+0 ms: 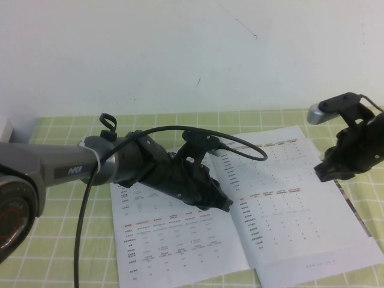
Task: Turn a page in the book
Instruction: Open the closed book
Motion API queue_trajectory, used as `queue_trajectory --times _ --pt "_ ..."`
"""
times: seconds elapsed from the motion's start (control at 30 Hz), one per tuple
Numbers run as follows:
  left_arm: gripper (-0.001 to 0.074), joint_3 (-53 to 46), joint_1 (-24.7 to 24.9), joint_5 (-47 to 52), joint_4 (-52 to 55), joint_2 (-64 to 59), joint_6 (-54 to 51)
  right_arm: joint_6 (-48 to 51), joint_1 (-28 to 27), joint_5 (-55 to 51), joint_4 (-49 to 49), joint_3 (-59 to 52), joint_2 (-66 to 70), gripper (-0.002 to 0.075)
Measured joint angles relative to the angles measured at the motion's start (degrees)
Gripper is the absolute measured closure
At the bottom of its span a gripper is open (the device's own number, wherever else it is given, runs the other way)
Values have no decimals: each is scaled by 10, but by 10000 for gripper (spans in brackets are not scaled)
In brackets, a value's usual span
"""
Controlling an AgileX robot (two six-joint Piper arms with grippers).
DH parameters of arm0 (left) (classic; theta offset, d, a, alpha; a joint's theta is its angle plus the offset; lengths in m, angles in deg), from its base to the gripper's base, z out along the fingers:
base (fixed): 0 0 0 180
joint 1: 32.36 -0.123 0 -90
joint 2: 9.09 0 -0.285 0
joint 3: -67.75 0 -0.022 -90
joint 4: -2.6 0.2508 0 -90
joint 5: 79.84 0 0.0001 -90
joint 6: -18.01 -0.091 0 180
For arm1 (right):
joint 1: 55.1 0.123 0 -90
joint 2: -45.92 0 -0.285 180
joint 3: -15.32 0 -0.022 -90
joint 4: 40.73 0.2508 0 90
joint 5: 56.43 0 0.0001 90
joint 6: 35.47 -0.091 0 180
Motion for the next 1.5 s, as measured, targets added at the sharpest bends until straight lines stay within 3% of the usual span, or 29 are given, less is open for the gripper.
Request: queue_trajectory --times 0.17,0.33,0.43,0.6,0.7,1.5 --pt "738 0 0 0 0 0 1 -123 0 -29 -183 0 -14 716" --pt "738 0 0 0 0 0 1 -161 0 -7 -209 0 13 717" --pt "738 0 0 0 0 0 1 -161 0 13 -180 0 28 650" --pt "738 0 0 0 0 0 1 -161 0 39 -137 0 41 384" --pt "738 0 0 0 0 0 1 -161 0 48 -127 0 46 332" --pt "738 0 0 0 0 0 2 -77 -2 62 -7 0 68 358"
